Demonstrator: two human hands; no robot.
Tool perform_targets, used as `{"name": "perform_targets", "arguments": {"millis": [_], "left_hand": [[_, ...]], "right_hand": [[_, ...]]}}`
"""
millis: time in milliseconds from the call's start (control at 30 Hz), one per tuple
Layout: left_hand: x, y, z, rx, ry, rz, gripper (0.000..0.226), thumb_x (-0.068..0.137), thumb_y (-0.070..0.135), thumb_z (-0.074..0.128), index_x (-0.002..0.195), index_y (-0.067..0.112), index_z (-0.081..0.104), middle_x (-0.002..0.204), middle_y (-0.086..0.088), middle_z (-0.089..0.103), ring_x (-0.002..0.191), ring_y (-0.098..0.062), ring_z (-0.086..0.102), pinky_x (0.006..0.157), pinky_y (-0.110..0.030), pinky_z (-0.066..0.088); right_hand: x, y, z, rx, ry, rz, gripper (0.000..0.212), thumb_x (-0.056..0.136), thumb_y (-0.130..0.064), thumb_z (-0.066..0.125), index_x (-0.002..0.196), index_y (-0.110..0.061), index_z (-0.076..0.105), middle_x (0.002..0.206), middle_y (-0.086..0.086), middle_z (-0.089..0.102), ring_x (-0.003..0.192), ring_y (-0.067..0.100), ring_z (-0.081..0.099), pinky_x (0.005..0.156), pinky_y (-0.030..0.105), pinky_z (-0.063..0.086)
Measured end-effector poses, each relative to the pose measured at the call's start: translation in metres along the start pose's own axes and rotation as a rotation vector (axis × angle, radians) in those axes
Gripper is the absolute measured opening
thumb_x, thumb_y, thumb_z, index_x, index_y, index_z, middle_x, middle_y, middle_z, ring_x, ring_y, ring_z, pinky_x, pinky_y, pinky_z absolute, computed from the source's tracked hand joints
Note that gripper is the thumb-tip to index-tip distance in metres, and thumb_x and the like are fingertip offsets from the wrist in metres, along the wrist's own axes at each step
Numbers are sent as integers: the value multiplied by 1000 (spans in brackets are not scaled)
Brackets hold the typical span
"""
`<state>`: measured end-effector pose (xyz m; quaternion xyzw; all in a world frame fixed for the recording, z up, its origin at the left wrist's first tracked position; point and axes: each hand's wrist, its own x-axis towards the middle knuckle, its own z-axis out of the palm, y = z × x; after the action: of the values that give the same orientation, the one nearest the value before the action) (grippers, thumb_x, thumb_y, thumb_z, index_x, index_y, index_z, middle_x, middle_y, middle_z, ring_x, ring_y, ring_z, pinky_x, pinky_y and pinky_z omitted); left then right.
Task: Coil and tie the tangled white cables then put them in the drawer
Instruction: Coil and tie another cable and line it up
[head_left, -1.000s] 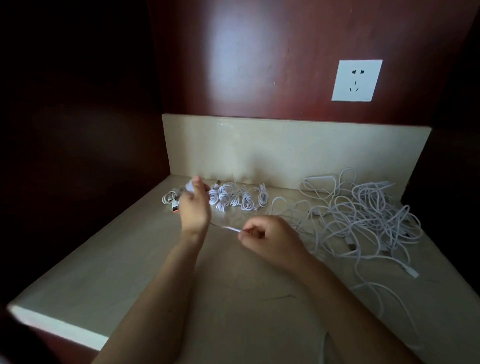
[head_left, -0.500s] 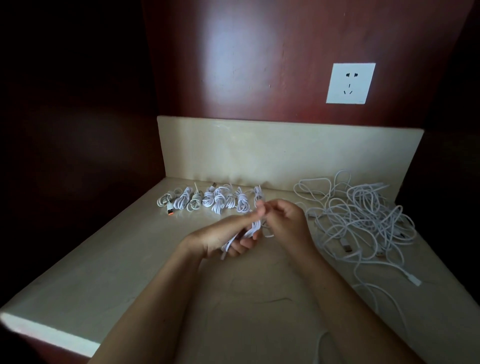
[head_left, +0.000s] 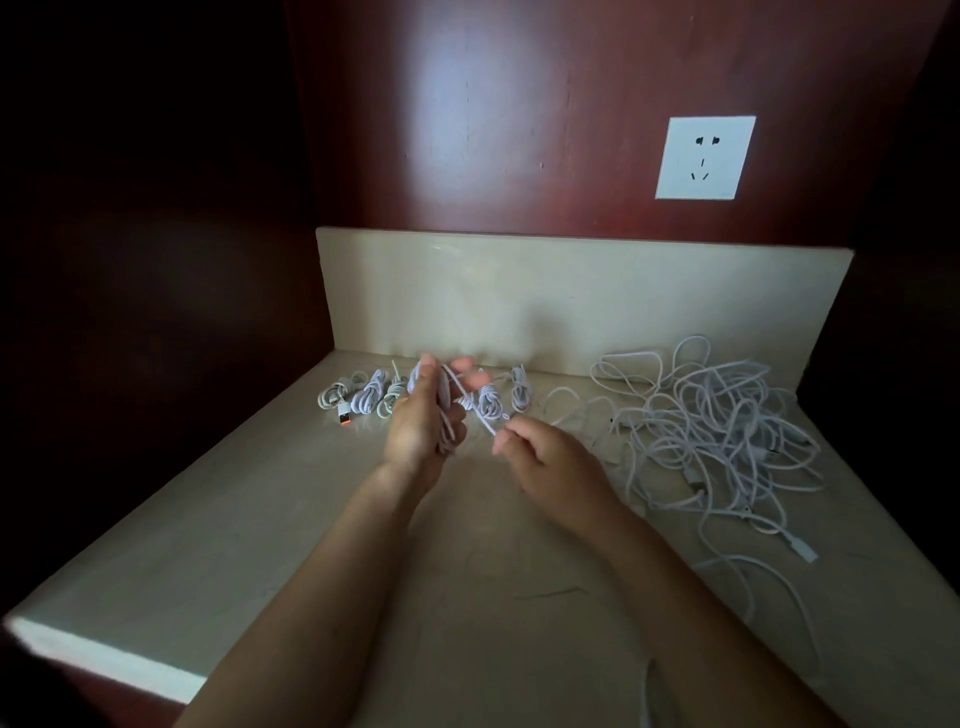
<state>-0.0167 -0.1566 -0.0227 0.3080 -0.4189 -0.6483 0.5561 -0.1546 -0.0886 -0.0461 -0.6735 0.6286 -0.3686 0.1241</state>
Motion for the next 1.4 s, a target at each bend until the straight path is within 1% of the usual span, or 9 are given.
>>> {"name": "perform_targets", "arguments": {"millis": [200, 367, 467, 600, 733, 800, 1000, 1167, 1400], "left_hand": [[5, -3, -5, -12, 120, -7, 44, 104, 44, 33, 79, 17, 56, 57, 4, 54, 41, -6, 34, 38, -17, 26], [5, 2, 2, -372, 143, -101, 42, 103, 41, 38, 76, 12, 53, 54, 1, 55, 52, -10, 57, 60, -23, 56], [4, 4, 1, -416, 101, -132, 43, 104, 43, 35, 76, 14, 49, 48, 5, 45, 39, -7, 47, 39, -16, 44], [7, 4, -7, -170, 232, 11, 36, 105, 38, 36, 78, 19, 50, 46, 11, 35, 34, -3, 26, 33, -14, 21], [16, 0, -27, 484, 416, 238, 38, 103, 34, 40, 73, 17, 58, 55, 6, 50, 48, -15, 41, 49, -24, 34], [14, 1, -28, 735, 367, 297, 39, 104, 32, 41, 76, 14, 60, 61, 0, 55, 56, -17, 47, 60, -30, 38], [-14, 1, 1, 806, -198, -2, 59, 100, 55, 33, 67, 9, 50, 40, 7, 42, 34, -9, 32, 38, -19, 25], [-13, 6, 1, 460, -450, -309, 37, 86, 53, 49, 72, 19, 48, 50, 5, 39, 36, -5, 25, 35, -14, 21], [-9, 14, 1, -114, -283, -324, 15, 81, 34, 57, 76, 20, 61, 38, 10, 28, 33, -2, 30, 31, -13, 30]], "right_hand": [[0, 3, 1, 6, -31, -27, 27, 90, -45, 49, 91, -25, 68, 80, -7, 66, 81, 13, 61, 80, 36, 50], [-1, 4, 1, -121, 0, -87, 27, 96, -40, 50, 84, -18, 60, 74, -2, 62, 77, 16, 58, 75, 36, 50], [-3, 2, 0, -164, -19, -94, 25, 94, -40, 50, 86, -20, 62, 79, -2, 65, 81, 17, 59, 76, 33, 49], [-4, 2, -4, -168, -33, -110, 23, 89, -43, 57, 84, -23, 69, 81, -7, 68, 81, 12, 62, 75, 30, 48], [-3, -6, -6, 52, -8, -141, 31, 78, -42, 62, 68, -13, 58, 59, -2, 52, 57, 4, 45, 60, 32, 42], [-2, -14, -5, 278, 14, -169, 30, 78, -36, 61, 66, -9, 60, 54, -3, 47, 54, 1, 40, 56, 30, 35], [2, -19, -14, 634, 98, -37, 22, 93, -9, 53, 73, -12, 63, 46, -19, 52, 46, -2, 47, 56, 18, 33], [6, -6, -10, 534, 236, 1, 22, 97, -12, 55, 78, -4, 64, 51, -10, 48, 46, 0, 44, 52, 22, 36], [3, 1, -6, 129, 97, 17, 27, 89, -40, 37, 81, -22, 55, 68, -11, 57, 71, 11, 54, 72, 35, 45]]}}
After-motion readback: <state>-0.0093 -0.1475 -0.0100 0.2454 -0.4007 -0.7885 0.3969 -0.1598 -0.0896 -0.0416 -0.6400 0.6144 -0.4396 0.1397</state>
